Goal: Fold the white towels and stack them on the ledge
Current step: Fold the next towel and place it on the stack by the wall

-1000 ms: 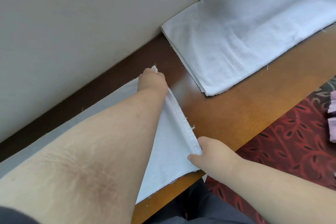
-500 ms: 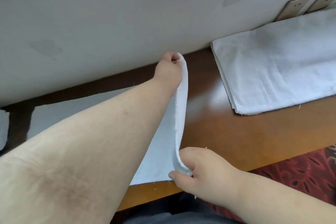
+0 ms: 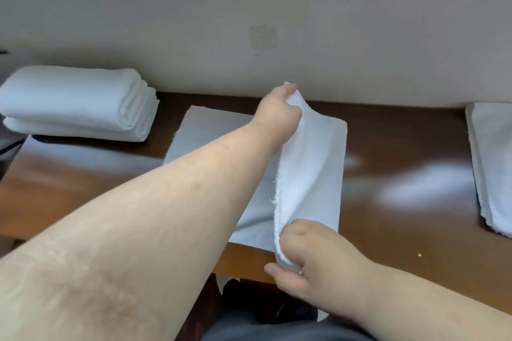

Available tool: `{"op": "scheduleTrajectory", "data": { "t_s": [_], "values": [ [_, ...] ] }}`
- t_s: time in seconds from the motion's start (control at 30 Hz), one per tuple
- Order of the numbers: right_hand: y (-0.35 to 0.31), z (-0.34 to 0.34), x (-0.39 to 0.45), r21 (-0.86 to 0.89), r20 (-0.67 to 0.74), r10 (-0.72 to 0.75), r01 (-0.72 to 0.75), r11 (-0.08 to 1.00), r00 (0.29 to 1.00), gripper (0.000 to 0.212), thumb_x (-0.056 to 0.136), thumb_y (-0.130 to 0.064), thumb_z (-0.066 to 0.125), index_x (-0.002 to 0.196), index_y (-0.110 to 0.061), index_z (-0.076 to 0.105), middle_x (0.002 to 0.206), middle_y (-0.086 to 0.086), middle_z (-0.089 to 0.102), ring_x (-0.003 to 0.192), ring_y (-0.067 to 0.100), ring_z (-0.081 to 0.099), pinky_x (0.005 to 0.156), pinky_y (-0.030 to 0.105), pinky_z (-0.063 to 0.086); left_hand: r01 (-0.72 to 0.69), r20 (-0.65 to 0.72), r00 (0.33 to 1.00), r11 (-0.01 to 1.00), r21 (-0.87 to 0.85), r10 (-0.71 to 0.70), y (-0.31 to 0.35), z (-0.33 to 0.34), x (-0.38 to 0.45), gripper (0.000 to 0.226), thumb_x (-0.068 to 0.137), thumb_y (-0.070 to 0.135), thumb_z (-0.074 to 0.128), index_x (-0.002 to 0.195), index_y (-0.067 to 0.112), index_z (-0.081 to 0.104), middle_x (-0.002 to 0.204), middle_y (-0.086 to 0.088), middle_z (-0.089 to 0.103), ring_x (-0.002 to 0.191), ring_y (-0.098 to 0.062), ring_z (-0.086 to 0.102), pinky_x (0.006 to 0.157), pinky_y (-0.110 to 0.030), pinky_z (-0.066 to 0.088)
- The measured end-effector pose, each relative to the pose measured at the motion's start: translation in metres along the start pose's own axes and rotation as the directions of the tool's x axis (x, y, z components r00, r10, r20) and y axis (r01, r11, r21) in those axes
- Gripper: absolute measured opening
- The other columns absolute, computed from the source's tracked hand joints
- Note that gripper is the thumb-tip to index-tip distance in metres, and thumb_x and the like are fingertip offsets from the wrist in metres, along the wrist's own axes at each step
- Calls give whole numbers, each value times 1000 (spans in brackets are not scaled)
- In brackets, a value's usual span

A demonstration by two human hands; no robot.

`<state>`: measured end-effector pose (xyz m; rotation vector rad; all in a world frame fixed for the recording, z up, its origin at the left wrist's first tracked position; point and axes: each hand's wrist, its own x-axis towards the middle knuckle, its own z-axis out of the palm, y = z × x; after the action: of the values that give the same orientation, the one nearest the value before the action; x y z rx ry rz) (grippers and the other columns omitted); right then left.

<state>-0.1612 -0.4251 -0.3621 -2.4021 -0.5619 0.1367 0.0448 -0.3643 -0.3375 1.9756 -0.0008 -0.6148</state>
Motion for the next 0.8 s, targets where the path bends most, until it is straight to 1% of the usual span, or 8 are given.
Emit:
{"op": "scheduleTrajectory", "data": {
  "t_s": [0.17,0.23,0.33,0.47,0.57,0.67,0.73,0.8],
  "values": [
    [-31,37,56,-17,33,-39,39,999,999,47,84,-36,66,61,-19,29,60,-7,33,59,16,33,58,25,28,-25,-45,999,1000,0,25,-37,-77,11,71,83,-1,32,142,37,43,116,6,56,45,-3,49,39,-12,36],
    [-44,50,80,-3,56,-24,24,1000,998,40,84,-33,66,61,-20,36,62,-7,41,61,16,39,60,26,35,-38,-59,997,999,23,39,-48,-106,24,71,82,-2,32,141,36,47,116,6,56,59,-5,56,43,-11,39],
    [-59,68,118,39,70,-1,-2,999,998,34,83,-28,65,64,-23,37,65,-8,45,63,16,41,63,25,38,-61,-68,996,997,38,64,-65,-145,47,67,84,-2,34,137,35,52,115,7,57,86,-5,61,58,-9,47],
    [-69,94,168,6,70,34,-35,999,997,32,86,-31,60,66,-22,38,66,-7,44,64,17,41,61,31,42,-70,-55,996,997,33,71,-92,-185,82,63,85,-1,35,132,34,56,105,11,58,85,0,59,54,-5,44],
    [-75,118,201,-33,78,83,-81,996,993,33,89,-36,58,67,-23,38,67,-8,40,65,17,42,59,28,35,-67,-57,996,995,76,72,-118,-205,107,60,87,-2,37,129,35,59,97,18,56,81,4,56,52,-2,42],
    [-77,144,226,17,157,150,-154,988,976,30,93,-37,56,72,-26,38,73,-9,38,73,19,44,64,30,33,-62,-72,995,991,116,70,-146,-219,131,56,89,-2,39,125,35,60,100,14,58,82,-1,58,55,-2,43],
    [-75,158,237,31,243,229,-243,969,943,24,96,-40,54,80,-24,46,83,-6,46,85,21,48,70,33,40,-40,-50,998,987,157,49,-162,-225,144,56,90,-4,39,130,32,58,106,9,57,83,-3,57,58,0,43],
    [-70,170,244,20,357,348,-380,925,867,20,98,-41,53,100,-22,58,104,-3,56,103,23,50,84,38,46,-12,-2,1000,970,245,13,-177,-227,152,55,93,-1,41,138,28,51,118,5,57,90,-6,57,72,-3,45]
  ]
}}
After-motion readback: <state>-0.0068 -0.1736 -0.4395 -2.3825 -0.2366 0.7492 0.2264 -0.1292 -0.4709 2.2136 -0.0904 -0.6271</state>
